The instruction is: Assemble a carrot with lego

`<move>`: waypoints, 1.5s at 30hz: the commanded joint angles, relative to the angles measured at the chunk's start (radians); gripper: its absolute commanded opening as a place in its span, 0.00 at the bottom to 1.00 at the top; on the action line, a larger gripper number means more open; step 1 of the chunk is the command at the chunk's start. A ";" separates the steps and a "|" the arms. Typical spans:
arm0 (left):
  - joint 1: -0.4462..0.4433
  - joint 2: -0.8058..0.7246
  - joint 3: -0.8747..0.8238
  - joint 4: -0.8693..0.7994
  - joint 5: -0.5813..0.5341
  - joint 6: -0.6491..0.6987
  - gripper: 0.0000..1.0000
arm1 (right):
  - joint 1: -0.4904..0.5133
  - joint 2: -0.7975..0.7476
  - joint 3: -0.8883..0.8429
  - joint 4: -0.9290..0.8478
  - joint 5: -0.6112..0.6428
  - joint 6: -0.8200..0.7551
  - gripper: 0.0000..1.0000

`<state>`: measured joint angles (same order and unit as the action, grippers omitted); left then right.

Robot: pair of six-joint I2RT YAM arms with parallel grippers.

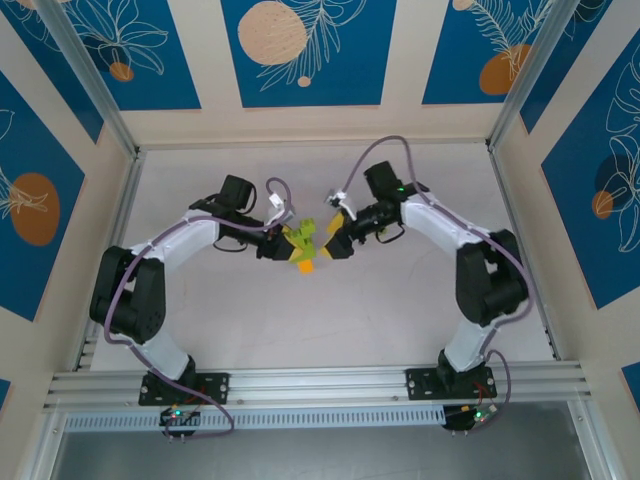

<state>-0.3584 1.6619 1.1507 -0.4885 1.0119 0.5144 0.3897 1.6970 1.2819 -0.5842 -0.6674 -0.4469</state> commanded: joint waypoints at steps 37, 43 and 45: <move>-0.379 0.044 -0.014 -0.146 -1.843 -1.743 0.06 | -0.119 0.064 -0.124 0.256 0.898 0.544 0.88; -0.388 0.067 -0.014 -0.148 -1.801 -1.810 0.17 | -0.120 0.131 -0.086 0.179 0.868 0.496 0.85; -0.391 0.071 -0.012 -0.145 -1.793 -1.818 0.19 | -0.118 0.149 -0.084 0.161 0.865 0.487 0.84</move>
<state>-0.7372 1.7195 1.1137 -0.6060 -0.7696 -1.2430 0.2680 1.8175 1.1786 -0.3462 0.2497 0.0803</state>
